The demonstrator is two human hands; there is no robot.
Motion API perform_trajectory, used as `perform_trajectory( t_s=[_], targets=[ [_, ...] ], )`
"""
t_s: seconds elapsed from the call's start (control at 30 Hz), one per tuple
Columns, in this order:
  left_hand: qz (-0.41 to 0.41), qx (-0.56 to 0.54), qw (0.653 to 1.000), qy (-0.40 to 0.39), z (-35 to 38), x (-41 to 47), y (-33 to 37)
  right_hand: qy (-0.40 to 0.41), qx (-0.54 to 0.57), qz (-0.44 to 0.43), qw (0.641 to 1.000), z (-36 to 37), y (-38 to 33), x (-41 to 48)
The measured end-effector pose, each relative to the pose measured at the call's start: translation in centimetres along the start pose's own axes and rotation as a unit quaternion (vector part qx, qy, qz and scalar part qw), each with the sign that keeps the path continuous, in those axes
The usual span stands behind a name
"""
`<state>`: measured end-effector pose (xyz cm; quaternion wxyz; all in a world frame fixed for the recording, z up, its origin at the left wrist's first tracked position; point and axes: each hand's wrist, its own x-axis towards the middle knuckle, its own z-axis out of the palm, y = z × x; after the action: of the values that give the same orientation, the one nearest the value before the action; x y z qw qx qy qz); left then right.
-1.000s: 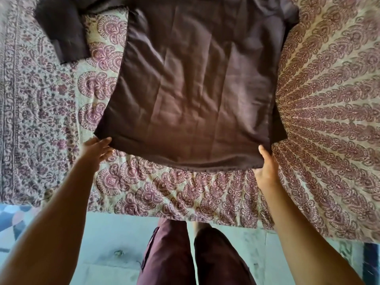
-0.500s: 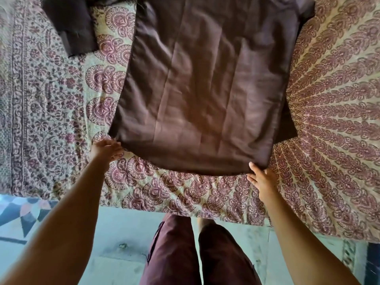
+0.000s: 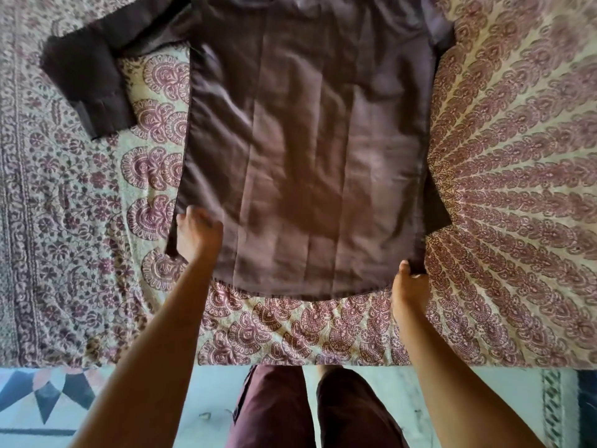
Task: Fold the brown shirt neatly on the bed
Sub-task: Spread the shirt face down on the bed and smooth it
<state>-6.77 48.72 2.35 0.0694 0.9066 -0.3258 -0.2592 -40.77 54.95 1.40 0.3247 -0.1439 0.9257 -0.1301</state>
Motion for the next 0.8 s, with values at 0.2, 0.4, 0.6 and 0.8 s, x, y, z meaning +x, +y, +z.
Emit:
perform_trajectory(
  t_s=[0.2, 0.4, 0.6, 0.8],
  targets=[
    [0.188, 0.001, 0.977, -0.105, 2.8, -0.1, 12.5, 0.068, -0.028, -0.077, 0.994, -3.6, -6.6, 4.9],
    [0.35, 0.044, 0.918, -0.182, 8.5, -0.3, 22.3, 0.043, -0.139, -0.177, 0.973, -3.6, -12.1, 11.3],
    [0.367, 0.146, 0.894, -0.211, 13.4, 0.7, 28.4, -0.1, -0.139, -0.246, 0.954, -1.7, -14.8, 15.2],
    [0.314, 0.249, 0.896, -0.193, 14.3, -0.1, 30.0, 0.16, -0.011, -0.243, 0.957, -7.3, -16.5, 20.1]
  ],
)
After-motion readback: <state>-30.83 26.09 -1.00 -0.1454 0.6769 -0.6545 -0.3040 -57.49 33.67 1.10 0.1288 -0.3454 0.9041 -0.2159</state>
